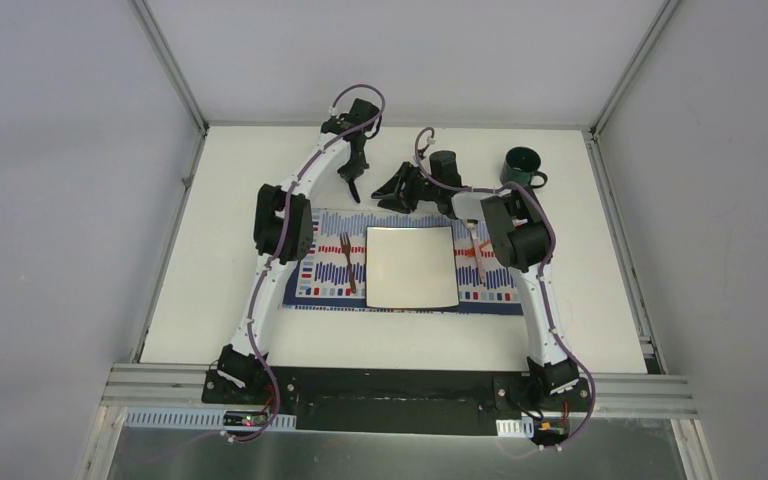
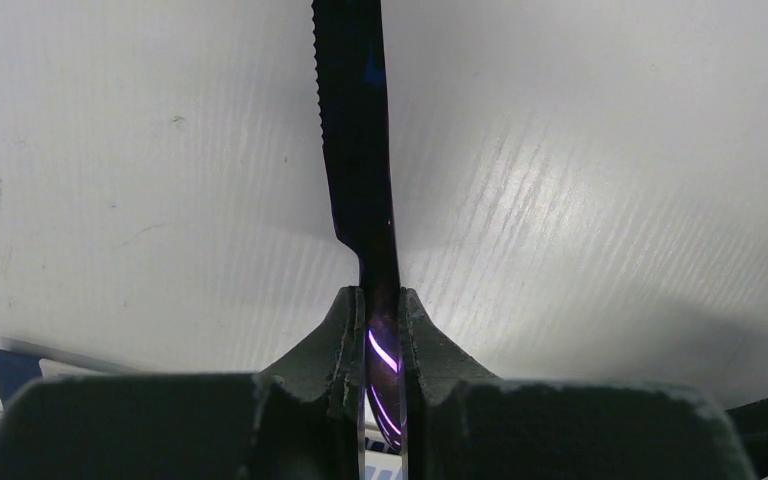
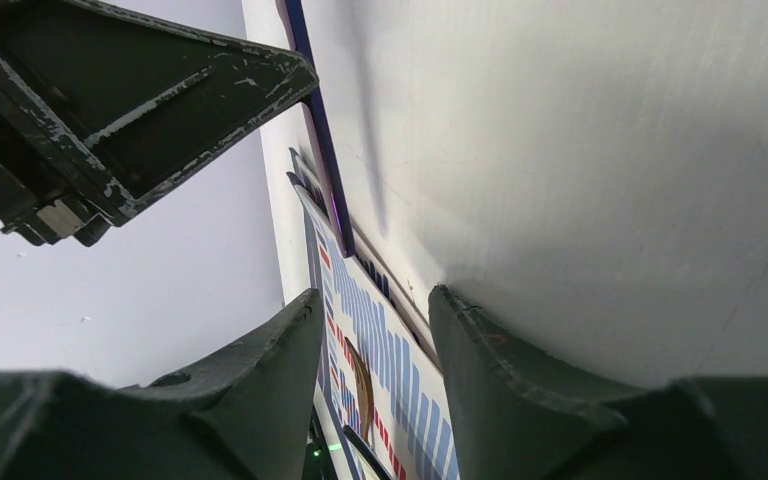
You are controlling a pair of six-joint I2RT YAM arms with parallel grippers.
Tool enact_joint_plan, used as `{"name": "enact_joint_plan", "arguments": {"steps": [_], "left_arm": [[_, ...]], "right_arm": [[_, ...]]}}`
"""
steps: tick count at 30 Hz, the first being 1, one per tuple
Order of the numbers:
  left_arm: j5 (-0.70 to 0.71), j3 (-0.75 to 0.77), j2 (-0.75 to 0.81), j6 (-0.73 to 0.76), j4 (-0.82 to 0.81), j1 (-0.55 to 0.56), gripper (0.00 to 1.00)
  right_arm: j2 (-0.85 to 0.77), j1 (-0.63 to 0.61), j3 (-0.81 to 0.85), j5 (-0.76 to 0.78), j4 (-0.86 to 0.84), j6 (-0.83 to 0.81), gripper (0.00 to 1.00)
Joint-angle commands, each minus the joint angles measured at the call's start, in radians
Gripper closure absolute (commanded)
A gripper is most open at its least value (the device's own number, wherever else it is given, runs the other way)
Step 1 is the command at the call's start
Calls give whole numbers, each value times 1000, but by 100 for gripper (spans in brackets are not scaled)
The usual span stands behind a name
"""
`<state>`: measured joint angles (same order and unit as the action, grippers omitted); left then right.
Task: Set the dinner table for one person
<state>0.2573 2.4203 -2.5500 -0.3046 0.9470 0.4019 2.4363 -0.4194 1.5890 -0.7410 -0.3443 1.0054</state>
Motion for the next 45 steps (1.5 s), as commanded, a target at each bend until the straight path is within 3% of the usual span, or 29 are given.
{"name": "enact_joint_plan", "arguments": {"steps": [1,24,39,45], "left_arm": [[-19,36,58,12,-12,-3,100],[-126,-62,176,-13,-7,45,100],[-133,-145,261,-26,-11,142,100],[-130,-175,288,-34,-16,189,100]], "right_arm": [[41,13,-22,26,50,-31,50],[25,24,-24,33,61,-38,50],[-21,215,61,78,214,-90,50],[-88,239,87,61,234,-99,50]]}}
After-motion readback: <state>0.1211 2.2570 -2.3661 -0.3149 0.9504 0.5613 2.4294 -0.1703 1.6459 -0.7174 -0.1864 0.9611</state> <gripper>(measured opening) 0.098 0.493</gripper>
